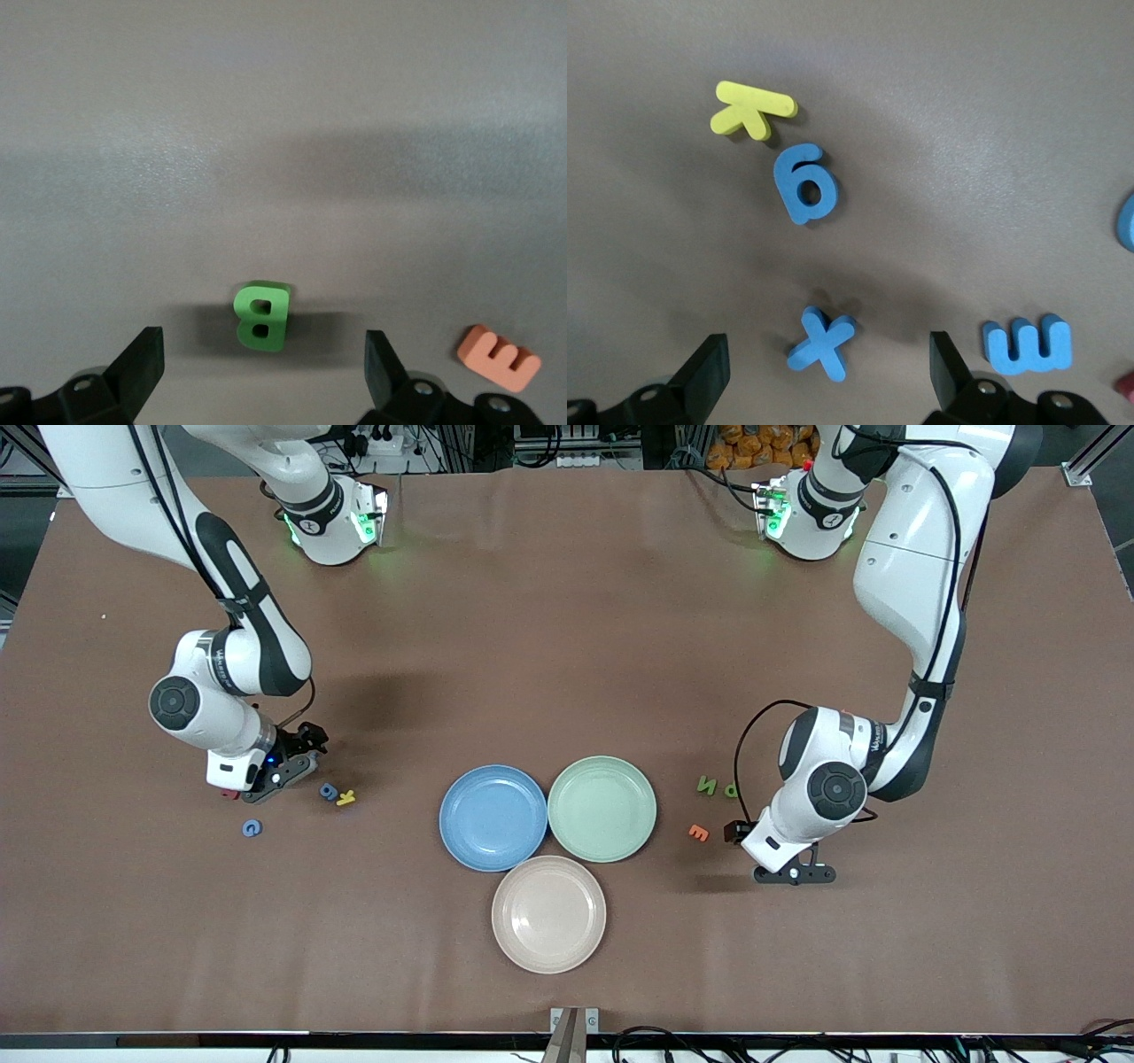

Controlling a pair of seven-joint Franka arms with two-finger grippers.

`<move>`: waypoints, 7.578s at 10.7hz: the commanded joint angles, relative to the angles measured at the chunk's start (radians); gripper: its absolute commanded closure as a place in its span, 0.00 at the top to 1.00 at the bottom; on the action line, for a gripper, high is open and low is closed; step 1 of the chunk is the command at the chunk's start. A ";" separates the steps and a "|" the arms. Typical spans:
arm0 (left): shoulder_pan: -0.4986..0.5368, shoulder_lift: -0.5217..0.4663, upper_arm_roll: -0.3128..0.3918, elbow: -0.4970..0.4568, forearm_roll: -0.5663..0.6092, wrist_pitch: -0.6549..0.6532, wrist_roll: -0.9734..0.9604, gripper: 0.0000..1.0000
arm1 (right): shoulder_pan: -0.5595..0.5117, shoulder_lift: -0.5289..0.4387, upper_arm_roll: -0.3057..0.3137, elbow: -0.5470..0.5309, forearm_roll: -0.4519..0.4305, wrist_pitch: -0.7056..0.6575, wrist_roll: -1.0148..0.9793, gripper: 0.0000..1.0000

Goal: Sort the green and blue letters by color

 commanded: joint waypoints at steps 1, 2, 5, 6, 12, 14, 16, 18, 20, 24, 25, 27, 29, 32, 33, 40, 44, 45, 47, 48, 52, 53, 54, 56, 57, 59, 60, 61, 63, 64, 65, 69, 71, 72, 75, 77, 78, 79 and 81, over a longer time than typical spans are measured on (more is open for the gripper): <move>-0.001 0.028 0.008 0.027 -0.026 0.000 0.069 1.00 | -0.011 0.006 0.007 -0.033 0.001 0.051 -0.018 1.00; 0.000 0.040 0.009 0.041 -0.026 0.002 0.077 1.00 | -0.011 0.006 0.007 -0.044 0.001 0.070 -0.018 0.95; 0.003 0.062 0.009 0.055 -0.026 0.002 0.085 1.00 | -0.011 0.003 0.007 -0.061 0.001 0.082 -0.018 0.68; 0.004 0.063 0.008 0.055 -0.026 0.002 0.082 1.00 | -0.011 0.001 0.008 -0.063 0.001 0.082 -0.016 0.50; -0.010 0.063 0.005 0.058 -0.118 0.028 -0.162 0.00 | -0.020 -0.006 0.010 -0.063 0.031 0.070 -0.004 0.01; -0.016 0.063 0.006 0.060 -0.116 0.028 -0.165 0.00 | -0.019 -0.012 0.011 -0.047 0.034 0.042 -0.002 0.00; -0.021 0.050 0.008 0.066 -0.118 0.028 -0.194 0.00 | -0.015 -0.020 0.011 0.027 0.051 -0.062 0.008 0.00; -0.052 0.016 0.011 0.064 -0.116 0.026 -0.260 0.00 | -0.005 -0.031 0.011 0.089 0.051 -0.142 0.059 0.00; -0.067 -0.018 0.005 0.066 -0.120 0.026 -0.353 0.00 | 0.012 -0.031 0.013 0.152 0.051 -0.194 0.118 0.00; -0.173 -0.087 0.001 0.063 -0.129 0.020 -0.535 0.00 | 0.112 -0.028 0.011 0.272 0.050 -0.282 0.312 0.00; -0.206 -0.087 0.001 0.063 -0.130 0.019 -0.576 0.00 | 0.147 -0.025 0.010 0.290 0.050 -0.285 0.370 0.00; -0.283 -0.070 0.009 0.064 -0.120 0.019 -0.668 0.00 | 0.223 -0.008 0.010 0.337 0.048 -0.285 0.503 0.00; -0.314 -0.055 0.015 0.063 -0.118 0.019 -0.691 0.00 | 0.293 0.029 0.010 0.396 0.045 -0.289 0.599 0.00; -0.334 -0.052 0.017 0.061 -0.095 0.019 -0.664 0.88 | 0.394 0.139 0.010 0.529 0.039 -0.288 0.747 0.00; -0.334 -0.058 0.012 0.051 0.004 0.009 -0.600 1.00 | 0.426 0.181 0.010 0.589 0.038 -0.289 0.787 0.00; -0.169 -0.283 0.003 -0.183 0.026 -0.083 -0.287 1.00 | 0.495 0.353 0.008 0.740 0.036 -0.271 0.875 0.00; -0.093 -0.382 0.003 -0.466 0.028 0.175 -0.147 1.00 | 0.494 0.350 0.007 0.740 0.033 -0.272 0.871 1.00; -0.084 -0.357 0.003 -0.471 0.028 0.175 -0.147 1.00 | 0.497 0.347 0.008 0.743 0.033 -0.274 0.872 1.00; -0.081 -0.304 0.005 -0.463 0.026 0.178 -0.147 1.00 | 0.495 0.344 0.007 0.761 0.033 -0.283 0.872 1.00; -0.072 -0.293 0.005 -0.463 0.028 0.181 -0.145 1.00 | 0.495 0.340 0.007 0.761 0.033 -0.285 0.872 1.00; -0.072 -0.190 0.008 -0.389 0.029 0.229 -0.147 1.00 | 0.475 0.318 0.000 0.758 -0.002 -0.307 0.838 1.00; -0.076 -0.179 0.008 -0.379 0.028 0.229 -0.148 1.00 | 0.459 0.305 0.000 0.755 -0.021 -0.332 0.796 1.00; -0.076 -0.174 0.008 -0.378 0.028 0.229 -0.147 1.00 | 0.436 0.296 0.002 0.755 -0.024 -0.353 0.724 1.00; -0.078 -0.162 0.009 -0.370 0.029 0.229 -0.145 1.00 | 0.399 0.273 0.002 0.755 -0.024 -0.395 0.633 1.00; -0.078 -0.162 0.008 -0.370 0.031 0.229 -0.144 1.00 | 0.381 0.262 0.002 0.753 -0.024 -0.422 0.592 1.00; -0.087 -0.162 0.008 -0.370 0.029 0.229 -0.148 1.00 | 0.330 0.241 0.000 0.740 -0.025 -0.455 0.526 1.00; -0.092 -0.164 0.006 -0.370 0.029 0.229 -0.157 1.00 | 0.296 0.230 0.000 0.734 -0.025 -0.473 0.487 1.00; -0.093 -0.165 0.003 -0.370 0.029 0.229 -0.161 1.00 | 0.260 0.222 0.000 0.732 -0.025 -0.490 0.445 1.00; -0.101 -0.167 0.003 -0.370 0.029 0.229 -0.155 1.00 | 0.201 0.196 -0.001 0.709 -0.037 -0.498 0.398 1.00; -0.090 -0.167 0.005 -0.373 0.029 0.227 -0.142 1.00 | 0.170 0.193 -0.001 0.701 -0.080 -0.498 0.383 1.00; -0.082 -0.168 0.005 -0.376 0.031 0.227 -0.115 1.00 | 0.149 0.190 -0.001 0.695 -0.090 -0.496 0.351 1.00; -0.078 -0.168 0.006 -0.373 0.029 0.226 -0.095 1.00 | 0.046 0.189 -0.003 0.657 -0.090 -0.463 0.311 1.00; -0.079 -0.168 0.006 -0.373 0.029 0.226 -0.096 1.00 | 0.005 0.164 -0.003 0.587 -0.090 -0.386 0.312 1.00; -0.079 -0.168 0.006 -0.373 0.029 0.226 -0.096 1.00 | -0.008 0.138 -0.004 0.524 -0.090 -0.322 0.314 1.00; -0.066 -0.171 0.006 -0.368 0.014 0.226 -0.119 0.00 | -0.051 0.091 -0.019 0.393 -0.090 -0.205 0.314 1.00; -0.070 -0.171 0.006 -0.368 0.014 0.226 -0.147 0.00 | -0.092 0.040 -0.019 0.268 -0.090 -0.075 0.315 1.00; -0.070 -0.170 0.006 -0.368 0.014 0.226 -0.148 0.00 | -0.115 0.032 -0.019 0.229 -0.088 -0.044 0.335 1.00; -0.072 -0.170 0.006 -0.368 0.014 0.226 -0.150 0.00 | -0.132 0.011 -0.019 0.180 -0.088 -0.007 0.381 1.00; -0.073 -0.171 0.006 -0.365 0.014 0.226 -0.151 0.00 | -0.132 -0.043 -0.021 0.093 -0.088 0.034 0.522 1.00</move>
